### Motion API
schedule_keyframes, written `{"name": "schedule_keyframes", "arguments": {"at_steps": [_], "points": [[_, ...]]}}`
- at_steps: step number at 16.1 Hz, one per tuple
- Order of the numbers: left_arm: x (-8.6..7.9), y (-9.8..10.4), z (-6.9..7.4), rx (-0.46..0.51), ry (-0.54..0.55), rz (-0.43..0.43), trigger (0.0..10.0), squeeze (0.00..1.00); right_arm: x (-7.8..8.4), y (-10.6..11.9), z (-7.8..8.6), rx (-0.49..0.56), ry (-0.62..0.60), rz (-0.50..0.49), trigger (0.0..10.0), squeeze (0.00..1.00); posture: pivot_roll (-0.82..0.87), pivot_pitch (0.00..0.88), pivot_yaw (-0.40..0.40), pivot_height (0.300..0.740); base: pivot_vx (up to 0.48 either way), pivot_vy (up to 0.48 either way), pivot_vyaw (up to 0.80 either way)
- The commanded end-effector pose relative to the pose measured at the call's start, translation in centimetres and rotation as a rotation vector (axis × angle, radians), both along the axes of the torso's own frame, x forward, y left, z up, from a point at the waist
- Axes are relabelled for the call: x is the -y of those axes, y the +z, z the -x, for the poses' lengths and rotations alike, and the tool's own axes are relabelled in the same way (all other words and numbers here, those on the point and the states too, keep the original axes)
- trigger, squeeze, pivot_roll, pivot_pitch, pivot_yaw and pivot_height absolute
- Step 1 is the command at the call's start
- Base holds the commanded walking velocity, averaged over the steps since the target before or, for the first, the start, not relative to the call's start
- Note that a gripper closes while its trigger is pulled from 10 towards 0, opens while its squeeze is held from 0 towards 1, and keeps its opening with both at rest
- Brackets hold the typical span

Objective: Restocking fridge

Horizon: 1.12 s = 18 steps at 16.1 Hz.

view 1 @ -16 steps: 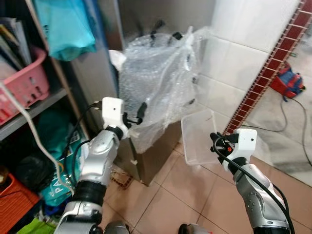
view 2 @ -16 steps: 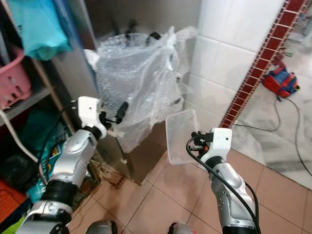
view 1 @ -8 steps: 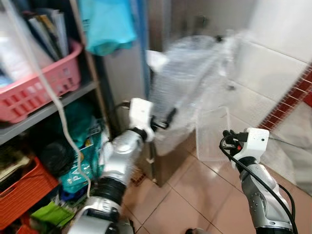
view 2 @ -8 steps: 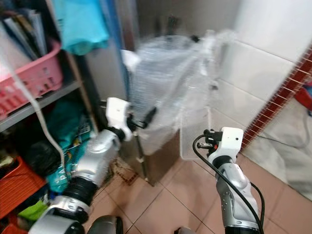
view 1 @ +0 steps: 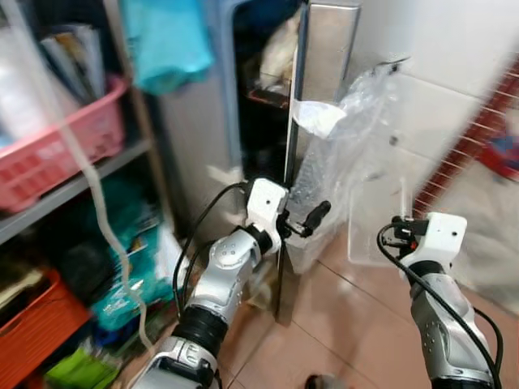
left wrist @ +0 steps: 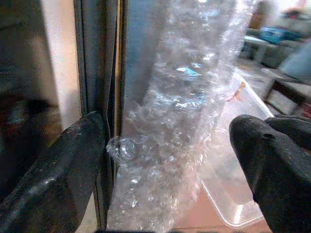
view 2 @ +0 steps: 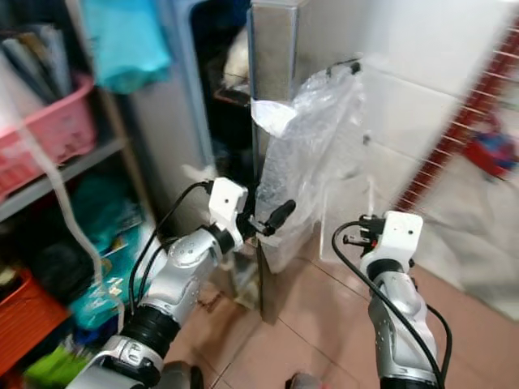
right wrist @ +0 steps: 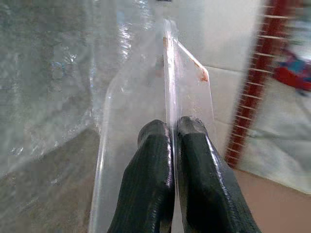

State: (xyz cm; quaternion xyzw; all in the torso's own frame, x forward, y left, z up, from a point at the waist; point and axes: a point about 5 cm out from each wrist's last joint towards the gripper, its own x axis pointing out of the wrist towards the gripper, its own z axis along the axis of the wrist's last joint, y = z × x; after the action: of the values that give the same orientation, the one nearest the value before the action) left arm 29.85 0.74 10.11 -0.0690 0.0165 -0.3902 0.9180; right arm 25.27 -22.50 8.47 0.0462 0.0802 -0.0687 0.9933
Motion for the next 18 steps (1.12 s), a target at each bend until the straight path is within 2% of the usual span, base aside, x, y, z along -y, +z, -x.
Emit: {"name": "schedule_keyframes", "arguments": {"at_steps": [1,18], "points": [[1.47,-0.77,0.68,-0.039,-0.074,-0.043,10.0,0.00,0.00,-0.05,0.18,0.002,-0.007,0.002,10.0,0.00,-0.05,0.003,0.019,0.740,0.000,0.000,-0.54],[1.52,-1.24,0.68,-0.022,-0.061,-0.069,10.0,0.00,-0.19,0.08,0.27,0.017,-0.027,0.018,10.0,0.00,-0.06,0.002,0.031,0.740,0.317,0.000,0.00]]}}
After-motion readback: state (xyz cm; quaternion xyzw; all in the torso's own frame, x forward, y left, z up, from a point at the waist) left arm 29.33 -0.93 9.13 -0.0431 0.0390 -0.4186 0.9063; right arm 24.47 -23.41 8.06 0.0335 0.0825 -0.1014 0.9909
